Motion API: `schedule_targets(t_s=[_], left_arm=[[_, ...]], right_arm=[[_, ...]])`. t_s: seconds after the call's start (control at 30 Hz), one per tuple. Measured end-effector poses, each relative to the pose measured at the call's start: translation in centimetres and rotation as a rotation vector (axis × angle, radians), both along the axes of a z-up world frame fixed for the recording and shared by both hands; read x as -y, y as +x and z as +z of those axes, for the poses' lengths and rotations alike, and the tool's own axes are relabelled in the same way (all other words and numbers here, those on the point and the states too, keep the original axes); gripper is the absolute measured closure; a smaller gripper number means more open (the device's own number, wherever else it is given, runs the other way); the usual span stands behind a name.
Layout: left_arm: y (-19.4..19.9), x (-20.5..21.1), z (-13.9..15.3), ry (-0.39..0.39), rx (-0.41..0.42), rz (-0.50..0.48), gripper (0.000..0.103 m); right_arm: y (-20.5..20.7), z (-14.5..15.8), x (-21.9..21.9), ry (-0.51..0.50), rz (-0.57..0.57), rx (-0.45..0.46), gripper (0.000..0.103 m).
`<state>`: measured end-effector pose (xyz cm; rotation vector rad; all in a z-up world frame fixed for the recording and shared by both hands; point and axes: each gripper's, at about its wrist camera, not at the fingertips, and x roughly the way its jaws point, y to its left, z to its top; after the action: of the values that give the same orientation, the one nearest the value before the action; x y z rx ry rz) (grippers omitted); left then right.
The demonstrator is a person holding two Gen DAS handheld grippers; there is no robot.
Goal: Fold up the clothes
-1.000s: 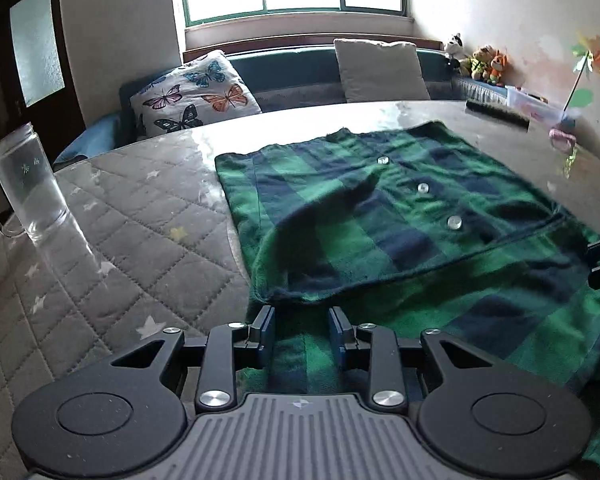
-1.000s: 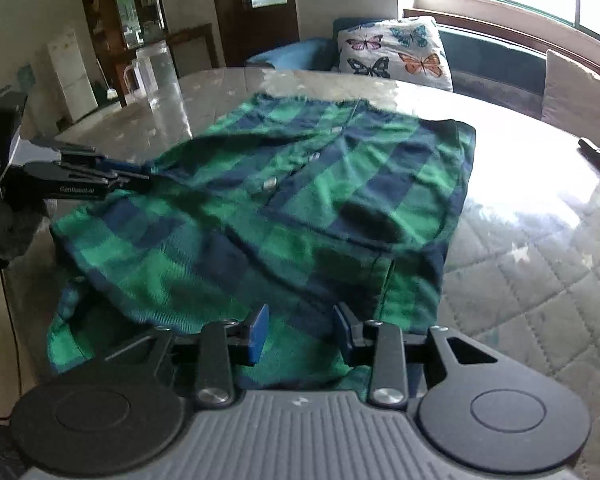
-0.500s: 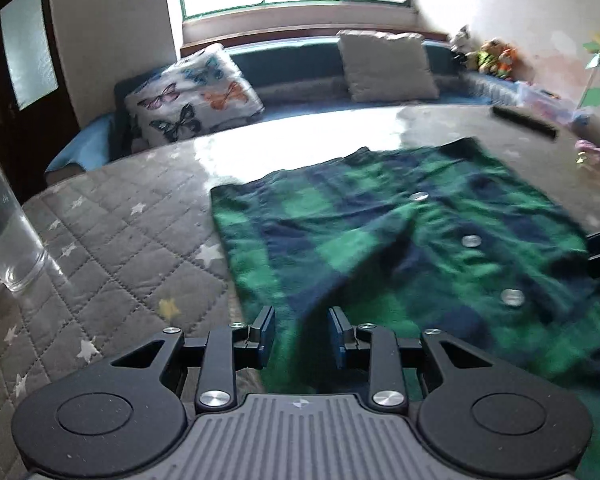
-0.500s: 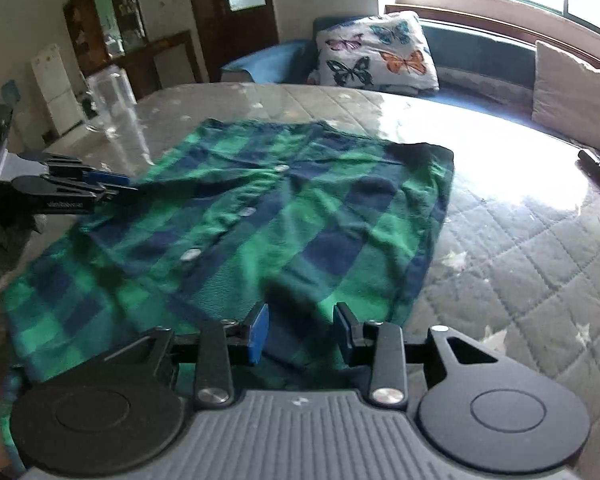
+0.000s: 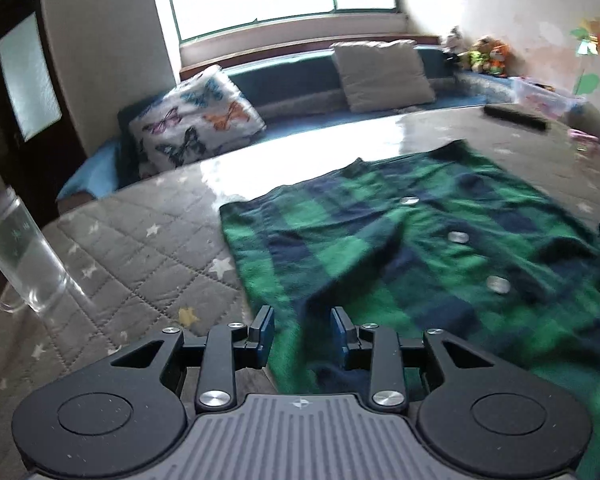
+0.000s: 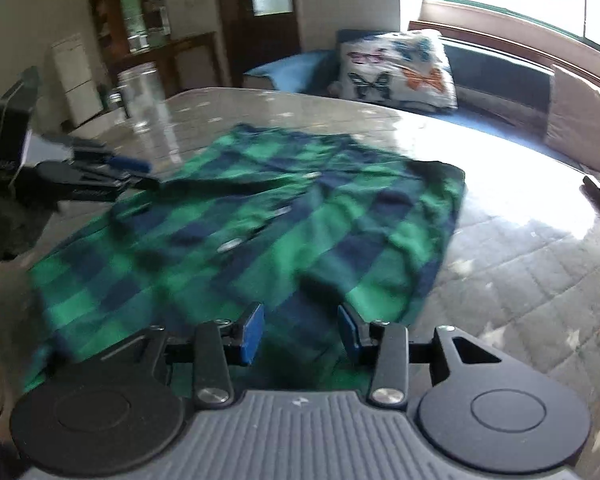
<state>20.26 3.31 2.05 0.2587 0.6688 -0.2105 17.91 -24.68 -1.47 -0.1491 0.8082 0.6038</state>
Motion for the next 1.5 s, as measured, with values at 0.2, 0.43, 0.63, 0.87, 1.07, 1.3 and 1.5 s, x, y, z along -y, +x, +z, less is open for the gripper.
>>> schedule_targets(t_s=[0.2,0.43,0.63,0.87,1.07,1.3,1.5], left_arm=[[-7.6,2.5,0.4,-0.007,0.030,-0.133,0.065],[-12.5,5.4,-2.0,0.063,0.030,-0.225,0.065],[-14.1,5.4,-2.5,0.103,0.065,-0.220,0.059],[-15.6,5.4,-3.0,0.131,0.095,-0.222,0.059],[-17.2,4.6,-3.3,0.163,0.086,-0.253,0.059],[-20.3,4.5,-2.7,0.220,0.133,-0.385,0.058],[-20.7,6.4,-3.6,0.233,0.161,-0.477,0.059]], right_arm=[[-5.8,-0.3,-0.9,-0.037,0.106,-0.009,0.058],[-8.2,-1.2,-1.1,-0.070,0.101,0.013,0.057],[-9.0,-0.8,-0.9,-0.054,0.078,0.039,0.057],[-9.0,-1.8,-2.0,-0.048,0.081,0.024,0.057],[-9.2,-1.9,-2.4,-0.051,0.077,0.035,0.057],[-9.8,-1.6,-2.2,-0.061,0.081,0.041,0.056],[-11.2,-0.8,-1.9,-0.088,0.121,0.063,0.054]])
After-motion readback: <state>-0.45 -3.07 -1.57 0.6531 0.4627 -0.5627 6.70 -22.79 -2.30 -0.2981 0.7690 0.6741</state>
